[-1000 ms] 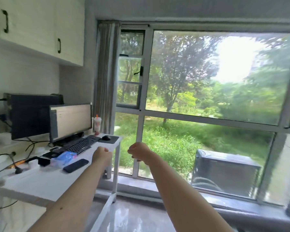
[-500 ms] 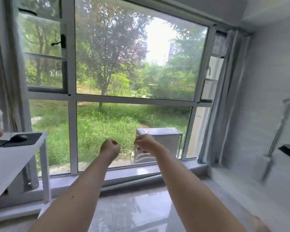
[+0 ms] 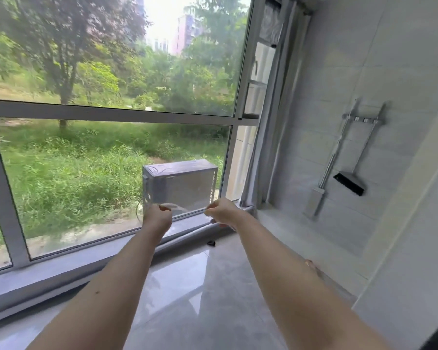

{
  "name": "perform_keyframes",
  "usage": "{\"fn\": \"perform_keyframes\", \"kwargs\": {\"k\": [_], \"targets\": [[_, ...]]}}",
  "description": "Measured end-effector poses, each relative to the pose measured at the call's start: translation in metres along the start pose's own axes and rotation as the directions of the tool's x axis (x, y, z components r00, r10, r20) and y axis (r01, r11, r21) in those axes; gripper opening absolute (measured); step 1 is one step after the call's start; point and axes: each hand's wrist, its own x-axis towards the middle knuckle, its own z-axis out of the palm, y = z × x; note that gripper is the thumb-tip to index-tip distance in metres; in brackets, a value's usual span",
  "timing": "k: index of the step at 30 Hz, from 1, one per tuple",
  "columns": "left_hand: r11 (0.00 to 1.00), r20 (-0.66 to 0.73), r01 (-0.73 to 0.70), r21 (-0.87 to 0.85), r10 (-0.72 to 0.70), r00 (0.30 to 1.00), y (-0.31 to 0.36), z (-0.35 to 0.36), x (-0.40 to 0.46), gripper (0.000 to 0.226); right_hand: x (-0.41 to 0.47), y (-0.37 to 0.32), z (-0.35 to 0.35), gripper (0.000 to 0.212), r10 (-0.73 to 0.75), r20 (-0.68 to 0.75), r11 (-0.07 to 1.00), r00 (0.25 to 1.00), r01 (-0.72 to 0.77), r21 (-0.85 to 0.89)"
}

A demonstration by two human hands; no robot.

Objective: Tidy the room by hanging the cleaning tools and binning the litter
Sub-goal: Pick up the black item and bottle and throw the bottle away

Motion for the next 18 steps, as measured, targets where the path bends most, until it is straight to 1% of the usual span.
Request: {"fn": "perform_keyframes", "kwargs": {"k": [5, 8, 12, 15, 18], "targets": [[0.999, 0.104, 0.025, 0.038, -0.029, 0.994, -0.003, 0.076, 0.048, 0.022, 0.061, 0.042, -0.026, 0.025, 0.052, -0.023, 0.998, 0.998, -0.053, -0.032], [0.996, 0.141, 0.019, 0.082, -0.030, 0.989, 0.004, 0.120, 0.076, 0.027, 0.095, 0.063, -0.046, 0.033, 0.098, -0.030, 0.995, 0.995, -0.099, -0.017], [0.993, 0.166, 0.003, 0.118, -0.023, 0.986, 0.022, 0.173, 0.107, 0.029, 0.141, 0.089, -0.079, 0.034, 0.126, -0.042, 0.991, 0.991, -0.127, -0.029], [0.989, 0.183, -0.010, 0.145, -0.017, 0.983, 0.031, 0.205, 0.128, 0.028, 0.169, 0.105, -0.097, 0.034, 0.150, -0.039, 0.989, 0.988, -0.150, -0.002], [0.992, 0.209, 0.003, 0.123, -0.029, 0.977, 0.037, 0.232, 0.150, 0.028, 0.192, 0.119, -0.111, 0.031, 0.165, -0.033, 0.986, 0.986, -0.164, 0.023]]}}
